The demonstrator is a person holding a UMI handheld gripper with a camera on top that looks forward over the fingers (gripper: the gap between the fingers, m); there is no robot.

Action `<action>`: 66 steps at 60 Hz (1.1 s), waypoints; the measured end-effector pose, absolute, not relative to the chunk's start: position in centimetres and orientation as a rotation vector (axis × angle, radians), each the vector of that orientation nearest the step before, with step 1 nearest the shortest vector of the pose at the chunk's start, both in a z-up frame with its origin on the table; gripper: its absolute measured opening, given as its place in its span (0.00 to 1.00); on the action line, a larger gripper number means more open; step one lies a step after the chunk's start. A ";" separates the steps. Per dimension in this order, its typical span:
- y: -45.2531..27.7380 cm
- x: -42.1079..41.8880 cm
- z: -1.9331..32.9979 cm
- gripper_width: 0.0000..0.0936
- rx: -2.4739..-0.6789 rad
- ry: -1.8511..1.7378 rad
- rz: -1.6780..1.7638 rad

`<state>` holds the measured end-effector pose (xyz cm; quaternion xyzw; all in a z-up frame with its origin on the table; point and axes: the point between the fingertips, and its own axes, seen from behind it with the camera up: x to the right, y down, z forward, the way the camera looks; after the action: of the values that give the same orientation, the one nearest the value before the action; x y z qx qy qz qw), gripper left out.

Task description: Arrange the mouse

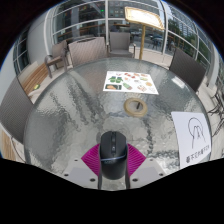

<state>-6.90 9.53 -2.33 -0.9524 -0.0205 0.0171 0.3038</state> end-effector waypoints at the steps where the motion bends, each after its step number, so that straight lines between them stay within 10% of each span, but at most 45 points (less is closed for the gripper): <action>1: 9.6 -6.9 -2.3 0.33 -2.524 -0.063 0.052; 9: 9.6 -6.2 0.0 0.34 -2.541 -0.158 0.113; 26: 15.2 6.2 23.5 0.34 -2.157 -0.230 0.070; 34: 16.8 15.4 26.9 0.34 -2.093 -0.170 0.009; 55: 13.9 27.4 4.4 0.33 -2.446 -0.019 0.009; 66: 12.2 26.7 -1.7 0.34 -2.516 -0.026 0.033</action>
<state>26.71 12.24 -1.69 -0.9514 -0.0099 0.0123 0.3076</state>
